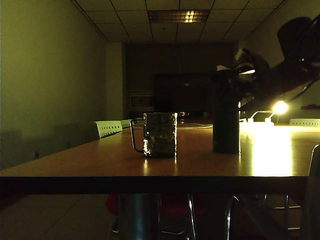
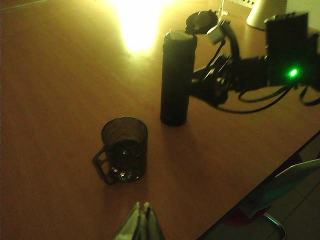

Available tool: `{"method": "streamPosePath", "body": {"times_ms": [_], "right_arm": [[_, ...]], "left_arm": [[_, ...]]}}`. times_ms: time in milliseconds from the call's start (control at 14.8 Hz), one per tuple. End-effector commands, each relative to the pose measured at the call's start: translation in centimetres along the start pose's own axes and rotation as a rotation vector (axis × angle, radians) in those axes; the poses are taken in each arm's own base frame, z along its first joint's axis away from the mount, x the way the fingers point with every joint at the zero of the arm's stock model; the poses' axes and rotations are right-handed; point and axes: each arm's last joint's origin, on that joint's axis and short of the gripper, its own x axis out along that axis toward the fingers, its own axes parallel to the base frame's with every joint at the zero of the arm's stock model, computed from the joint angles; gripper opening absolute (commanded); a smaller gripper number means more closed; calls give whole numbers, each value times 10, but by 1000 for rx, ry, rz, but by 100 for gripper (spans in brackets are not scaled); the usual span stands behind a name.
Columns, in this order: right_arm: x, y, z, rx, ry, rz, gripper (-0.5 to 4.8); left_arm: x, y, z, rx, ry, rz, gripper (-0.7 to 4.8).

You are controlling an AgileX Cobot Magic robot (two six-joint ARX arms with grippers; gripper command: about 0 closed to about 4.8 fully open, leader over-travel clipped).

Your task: Pick up the black thermos cup, pour some water from it into the cup, and then put the thermos cup back on the table.

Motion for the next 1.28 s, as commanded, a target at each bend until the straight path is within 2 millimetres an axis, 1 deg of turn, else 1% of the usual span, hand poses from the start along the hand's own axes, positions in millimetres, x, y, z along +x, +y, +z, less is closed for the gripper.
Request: {"method": "streamPosePath", "body": {"times_ms": [68, 203, 406, 473, 541, 608, 676, 744, 811, 879, 946, 1014, 1081, 1149, 1217, 1284], "right_arm": [[-9, 6, 12, -24, 1, 6, 479], [-18, 10, 16, -32, 40, -1, 479], [-37, 14, 22, 14, 112, -20, 479], [-46, 16, 26, 34, 141, -30, 436], [-59, 20, 31, 51, 166, -37, 216], [-73, 26, 39, 53, 170, -38, -21], [-88, 35, 51, 40, 148, -50, -5], [-105, 44, 64, 14, 96, -57, -5], [-126, 57, 79, -18, 34, -57, -5], [-146, 69, 90, -46, -11, -58, -5], [-166, 80, 96, -85, -63, -59, -6], [-184, 90, 94, -132, -134, -67, -5], [-200, 99, 85, -170, -206, -83, -5], [-213, 106, 69, -197, -286, -113, -6], [-226, 111, 49, -187, -367, -178, -5], [-233, 113, 29, -137, -399, -232, -5]], "left_arm": [[-1, 0, 3, 8, -19, -6, -8], [-1, 0, 3, 8, -19, -8, -8], [-1, -2, 4, 9, -24, -75, -8], [-1, -3, 4, 9, -26, -93, -8], [-1, -3, 4, 10, -27, -103, -8], [-2, -3, 5, 10, -29, -111, -8], [-2, -3, 8, 11, -37, -111, -8], [-2, -3, 11, 12, -45, -111, -8], [-1, -3, 14, 13, -52, -110, -8], [-1, -3, 15, 12, -55, -114, -8], [0, -3, 14, 10, -48, -115, -8], [0, -3, 13, 8, -42, -115, -8], [0, -3, 13, 13, -42, -115, -8], [0, -3, 14, 13, -47, -110, -8], [1, -3, 13, 13, -44, -108, -8], [2, -3, 12, 12, -39, -108, -8]]}}
